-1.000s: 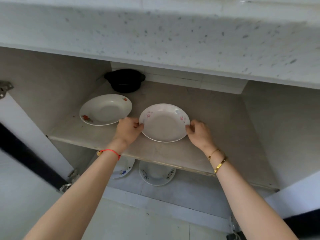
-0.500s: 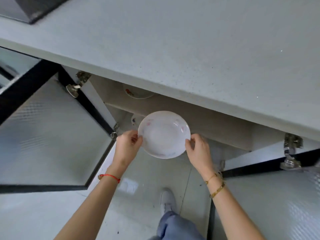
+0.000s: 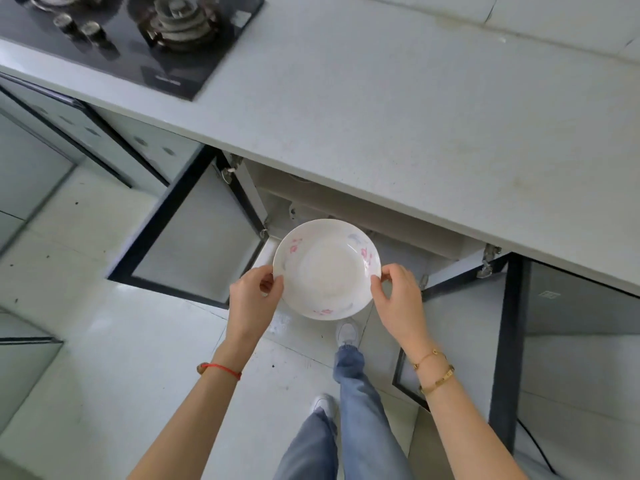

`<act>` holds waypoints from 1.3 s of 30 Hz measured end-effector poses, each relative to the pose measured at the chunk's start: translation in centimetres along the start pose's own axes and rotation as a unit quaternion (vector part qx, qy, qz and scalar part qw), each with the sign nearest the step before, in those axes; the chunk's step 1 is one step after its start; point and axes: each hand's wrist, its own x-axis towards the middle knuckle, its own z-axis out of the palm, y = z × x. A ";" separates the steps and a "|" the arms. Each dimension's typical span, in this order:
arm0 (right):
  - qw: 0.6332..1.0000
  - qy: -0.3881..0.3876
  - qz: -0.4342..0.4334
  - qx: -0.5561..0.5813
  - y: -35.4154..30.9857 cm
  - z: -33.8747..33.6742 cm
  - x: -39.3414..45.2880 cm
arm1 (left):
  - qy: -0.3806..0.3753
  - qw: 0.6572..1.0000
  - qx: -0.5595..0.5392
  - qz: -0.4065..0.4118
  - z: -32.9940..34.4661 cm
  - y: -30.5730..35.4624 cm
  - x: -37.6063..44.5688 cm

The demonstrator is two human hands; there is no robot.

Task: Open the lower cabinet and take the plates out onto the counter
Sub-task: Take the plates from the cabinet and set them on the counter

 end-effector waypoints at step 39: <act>0.995 0.043 0.085 0.009 -9.7 -7.1 50.9 | -0.101 0.992 0.028 0.077 2.5 19.8 51.8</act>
